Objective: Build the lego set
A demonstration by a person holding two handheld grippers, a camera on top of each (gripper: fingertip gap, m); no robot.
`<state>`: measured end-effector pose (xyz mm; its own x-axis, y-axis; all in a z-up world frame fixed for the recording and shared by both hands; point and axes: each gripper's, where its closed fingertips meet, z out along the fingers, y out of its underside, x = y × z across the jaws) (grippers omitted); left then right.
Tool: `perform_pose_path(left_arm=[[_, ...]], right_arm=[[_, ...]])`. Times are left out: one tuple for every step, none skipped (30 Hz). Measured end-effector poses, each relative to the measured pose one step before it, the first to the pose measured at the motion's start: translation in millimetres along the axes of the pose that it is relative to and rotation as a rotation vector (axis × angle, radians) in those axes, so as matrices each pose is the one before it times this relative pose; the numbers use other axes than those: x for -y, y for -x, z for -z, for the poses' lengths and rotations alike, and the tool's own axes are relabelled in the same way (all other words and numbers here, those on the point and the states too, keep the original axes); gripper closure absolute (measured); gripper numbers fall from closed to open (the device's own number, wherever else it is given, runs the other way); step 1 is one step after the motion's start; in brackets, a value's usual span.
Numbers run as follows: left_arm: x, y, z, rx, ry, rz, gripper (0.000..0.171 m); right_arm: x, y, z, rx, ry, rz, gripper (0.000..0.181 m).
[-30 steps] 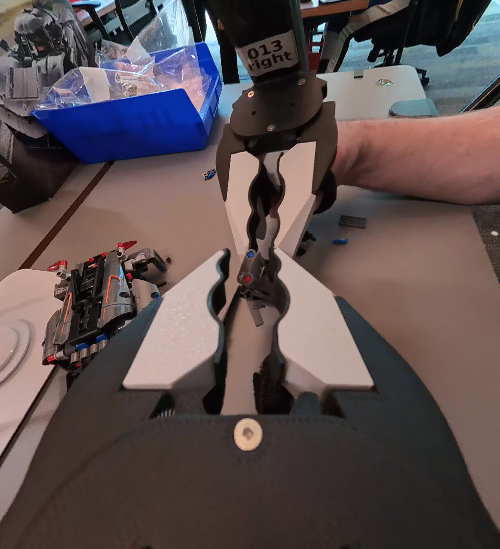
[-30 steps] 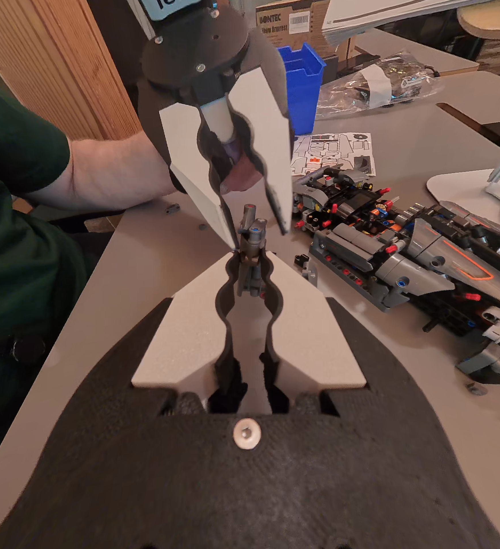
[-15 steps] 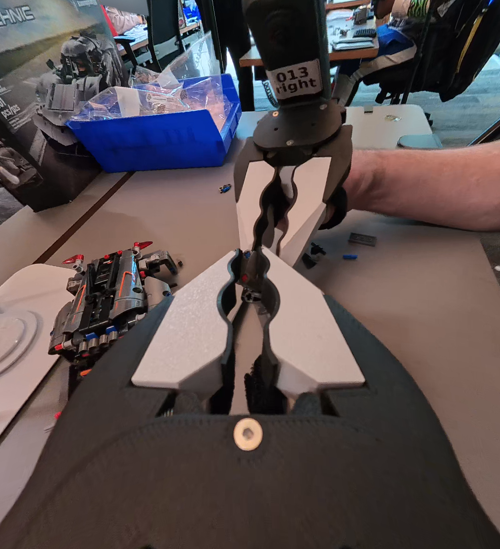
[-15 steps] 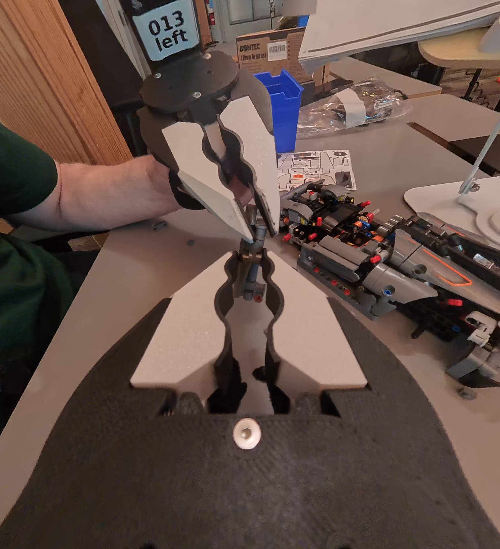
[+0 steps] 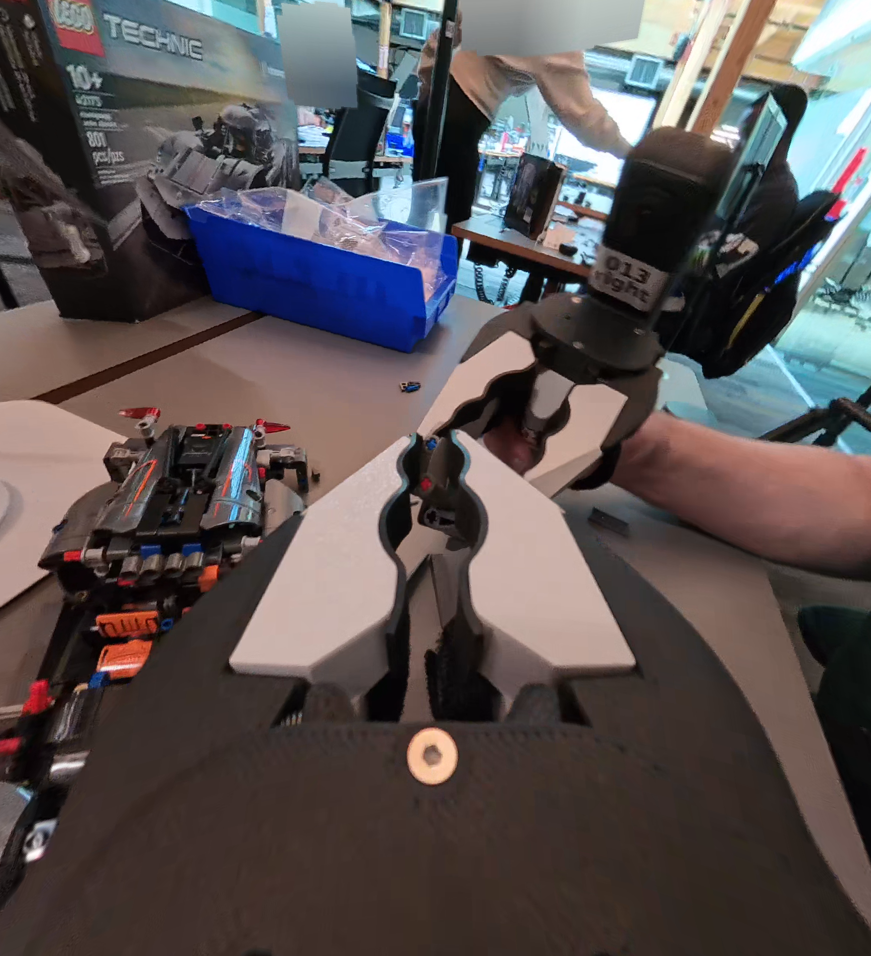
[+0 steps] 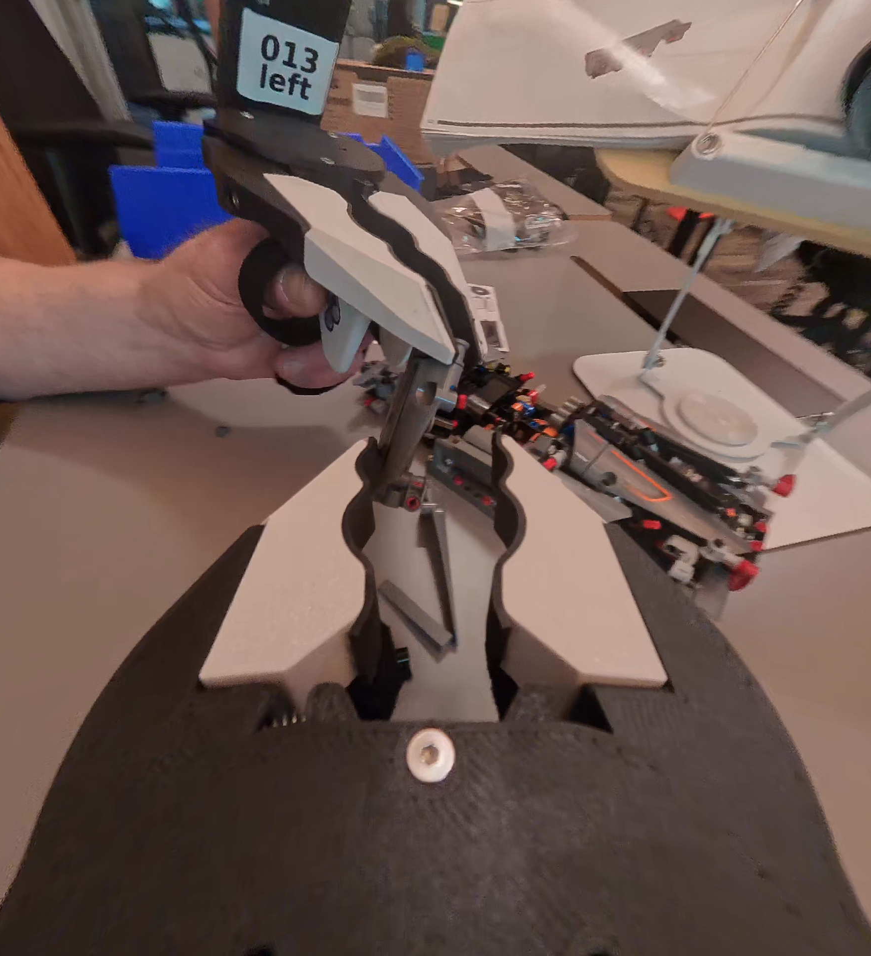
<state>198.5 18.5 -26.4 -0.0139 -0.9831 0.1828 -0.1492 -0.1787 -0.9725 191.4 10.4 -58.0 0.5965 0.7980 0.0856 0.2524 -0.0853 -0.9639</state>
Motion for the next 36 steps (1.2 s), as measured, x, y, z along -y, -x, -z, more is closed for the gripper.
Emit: perform_pose_path(left_arm=[[-0.92, 4.81, -0.05, 0.0179, -0.00196, 0.0340, 0.164], [0.44, 1.36, -0.03, -0.0039, -0.01078, 0.0289, 0.164], [0.92, 0.37, 0.19, -0.0079, -0.01269, 0.0200, 0.164], [1.90, 0.75, 0.46, -0.0027, -0.01713, 0.0120, 0.164], [1.51, 0.99, 0.22, -0.0004, -0.01122, 0.0131, 0.164], [0.42, 0.32, -0.35, -0.0012, -0.00221, 0.0075, 0.164], [0.37, 1.48, -0.25, 0.0086, -0.00343, 0.0056, 0.164], [1.20, 0.47, -0.13, 0.0020, -0.01012, 0.0042, 0.164], [-0.23, -0.60, -0.61, -0.0059, 0.00013, 0.0038, 0.164], [-0.69, 1.14, -0.42, 0.0061, 0.00294, 0.0049, 0.164], [0.02, 2.16, -0.22, 0.0125, -0.00391, 0.0086, 0.164], [0.18, 0.84, -0.34, 0.0021, -0.00508, 0.0144, 0.164], [-0.55, 0.80, -0.46, 0.0017, -0.00088, 0.0150, 0.164], [-1.53, 2.31, -0.55, 0.0119, 0.00643, 0.0167, 0.164], [-0.28, 1.08, -0.41, 0.0061, -0.00417, 0.0123, 0.164], [0.62, -1.89, -0.98, -0.0151, -0.00838, 0.0170, 0.165], [0.56, -3.47, -1.14, -0.0243, -0.00484, 0.0158, 0.164], [0.46, -1.79, -0.61, -0.0105, -0.00442, 0.0057, 0.164], [-0.04, -0.32, -0.36, -0.0044, -0.00201, 0.0026, 0.164], [-0.65, 0.47, -0.09, -0.0039, 0.00312, 0.0058, 0.164], [-0.37, 0.57, -0.13, -0.0049, 0.00106, 0.0056, 0.164], [1.02, -0.24, 0.00, -0.0076, -0.00734, 0.0022, 0.164], [0.98, -1.35, 0.08, -0.0123, -0.00363, -0.0008, 0.162], [1.19, -2.27, 0.28, -0.0173, 0.00005, -0.0024, 0.161], [2.59, -1.84, 0.93, -0.0109, -0.00727, -0.0106, 0.159], [2.41, -1.25, 1.32, -0.0049, -0.00366, -0.0184, 0.157], [1.37, -0.70, 1.13, -0.0018, 0.00651, -0.0191, 0.154], [1.36, -0.66, 1.21, -0.0021, 0.00596, -0.0160, 0.152], [1.47, -0.88, 0.93, -0.0021, 0.00232, -0.0161, 0.150], [0.57, -1.62, 0.66, -0.0067, 0.00603, -0.0177, 0.146], [-0.07, -4.03, 0.09, -0.0208, 0.00883, -0.0222, 0.141], [-1.37, -2.05, -0.06, -0.0056, 0.01666, -0.0244, 0.136], [-1.22, -0.15, -0.25, 0.0090, 0.01338, -0.0279, 0.131], [-1.51, -1.98, -0.78, -0.0024, 0.01482, -0.0299, 0.125], [-1.52, -2.20, -0.80, -0.0023, 0.01596, -0.0261, 0.123], [-0.48, -0.93, -0.52, 0.0054, 0.00713, -0.0252, 0.124]], right_arm=[[-0.22, -3.44, -0.45, -0.0423, 0.0120, 0.0323, 0.138], [0.05, -1.01, -0.59, -0.0248, 0.0077, 0.0297, 0.138], [1.85, 0.55, -0.19, -0.0104, -0.0047, 0.0198, 0.137], [1.61, -0.31, -0.17, -0.0139, -0.0035, 0.0127, 0.135], [0.07, -1.70, -0.42, -0.0235, 0.0067, 0.0184, 0.134], [-1.13, -0.63, -0.98, -0.0166, 0.0129, 0.0212, 0.133], [-0.63, 1.74, -0.94, -0.0013, 0.0100, 0.0170, 0.131], [1.25, 2.61, -0.37, 0.0045, -0.0018, 0.0129, 0.132], [1.27, 1.01, -0.46, -0.0039, -0.0021, 0.0095, 0.132], [-0.35, 0.26, -0.73, -0.0085, 0.0083, 0.0131, 0.131], [-1.11, 0.25, -1.11, -0.0093, 0.0134, 0.0166, 0.127], [0.13, -0.39, -1.02, -0.0180, 0.0085, 0.0189, 0.124], [0.82, 0.78, -1.18, -0.0118, 0.0057, 0.0187, 0.124], [-1.38, -1.31, -1.92, -0.0256, 0.0205, 0.0189, 0.125], [-4.69, -4.53, -2.65, -0.0457, 0.0394, 0.0197, 0.129], [-5.00, -0.71, -2.79, -0.0184, 0.0378, 0.0195, 0.133], [-2.57, 1.25, -1.28, -0.0045, 0.0189, 0.0144, 0.145], [0.19, 1.56, -0.21, 0.0015, -0.0004, 0.0076, 0.150], [-0.04, 0.04, 0.17, -0.0005, 0.0015, -0.0028, 0.151], [-0.64, 0.10, 0.21, 0.0099, 0.0019, -0.0133, 0.152], [-0.13, -0.14, 0.80, 0.0184, -0.0066, -0.0301, 0.152], [1.27, -1.29, 1.58, 0.0183, -0.0199, -0.0427, 0.154], [1.07, -1.46, 2.14, 0.0214, -0.0204, -0.0461, 0.156], [1.50, -0.91, 2.46, 0.0271, -0.0232, -0.0458, 0.158], [2.73, -0.95, 2.67, 0.0285, -0.0317, -0.0509, 0.159], [3.11, -0.14, 2.89, 0.0357, -0.0321, -0.0545, 0.160], [2.46, -0.56, 2.74, 0.0303, -0.0261, -0.0501, 0.160], [1.79, -1.09, 2.34, 0.0198, -0.0187, -0.0358, 0.161], [1.24, -0.38, 1.78, 0.0211, -0.0161, -0.0304, 0.162], [0.58, 1.12, 1.00, 0.0297, -0.0112, -0.0339, 0.162], [0.95, 1.23, 0.97, 0.0282, -0.0132, -0.0322, 0.162], [1.26, 1.85, 0.78, 0.0301, -0.0149, -0.0272, 0.162], [1.49, 1.35, 0.95, 0.0255, -0.0158, -0.0265, 0.163], [2.38, 1.14, 1.38, 0.0210, -0.0208, -0.0189, 0.167], [1.91, 2.11, 1.12, 0.0256, -0.0156, -0.0173, 0.167], [0.18, 3.15, 0.51, 0.0322, -0.0039, -0.0149, 0.167]])
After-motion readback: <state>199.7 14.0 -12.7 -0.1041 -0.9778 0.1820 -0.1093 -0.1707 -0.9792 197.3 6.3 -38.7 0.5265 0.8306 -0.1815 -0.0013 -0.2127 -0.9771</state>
